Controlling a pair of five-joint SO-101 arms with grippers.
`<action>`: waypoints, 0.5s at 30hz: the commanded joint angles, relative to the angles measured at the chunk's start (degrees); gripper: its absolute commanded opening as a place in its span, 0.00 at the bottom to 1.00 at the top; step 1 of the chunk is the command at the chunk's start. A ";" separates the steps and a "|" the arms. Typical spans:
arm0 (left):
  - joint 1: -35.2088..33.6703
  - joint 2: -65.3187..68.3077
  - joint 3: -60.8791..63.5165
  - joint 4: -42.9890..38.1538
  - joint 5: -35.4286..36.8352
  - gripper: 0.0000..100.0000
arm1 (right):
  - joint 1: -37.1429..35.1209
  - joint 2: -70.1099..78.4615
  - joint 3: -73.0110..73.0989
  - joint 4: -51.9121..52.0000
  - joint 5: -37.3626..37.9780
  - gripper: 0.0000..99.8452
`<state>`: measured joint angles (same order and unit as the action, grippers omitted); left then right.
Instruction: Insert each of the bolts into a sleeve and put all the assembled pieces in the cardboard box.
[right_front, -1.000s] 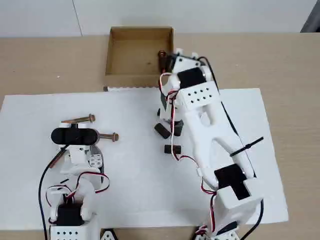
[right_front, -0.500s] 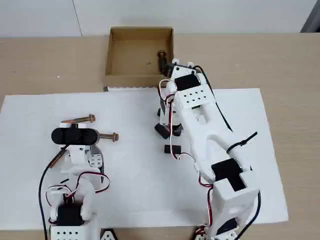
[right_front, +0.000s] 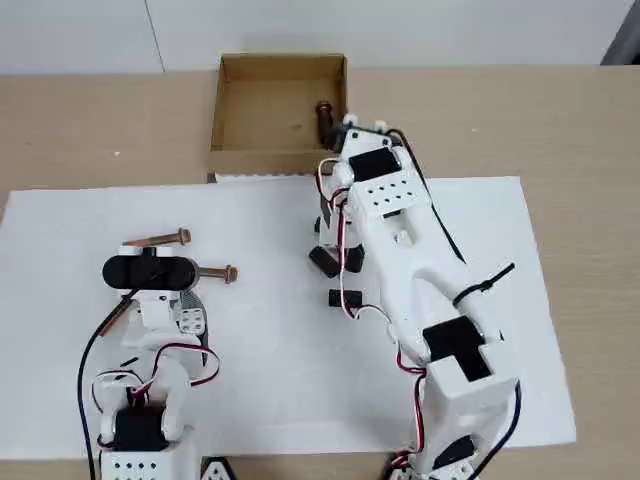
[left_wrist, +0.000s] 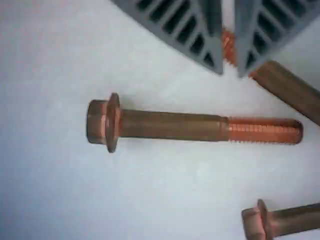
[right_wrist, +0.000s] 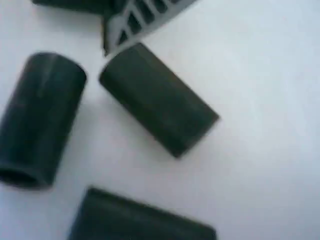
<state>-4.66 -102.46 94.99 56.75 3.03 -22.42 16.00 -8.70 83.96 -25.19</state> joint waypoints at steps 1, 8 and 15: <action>-0.09 -0.62 -0.40 -1.41 -0.26 0.00 | 0.57 -0.22 -0.09 -3.82 2.37 0.16; -0.09 -0.62 -0.40 -1.41 -0.26 0.00 | 1.54 2.68 -0.26 -5.49 3.43 0.16; -0.09 -0.62 -0.40 -1.41 -0.26 0.00 | 2.07 6.37 -0.26 -6.02 3.16 0.16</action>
<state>-4.66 -102.46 94.99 56.75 3.03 -20.84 22.24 -8.53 78.68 -22.37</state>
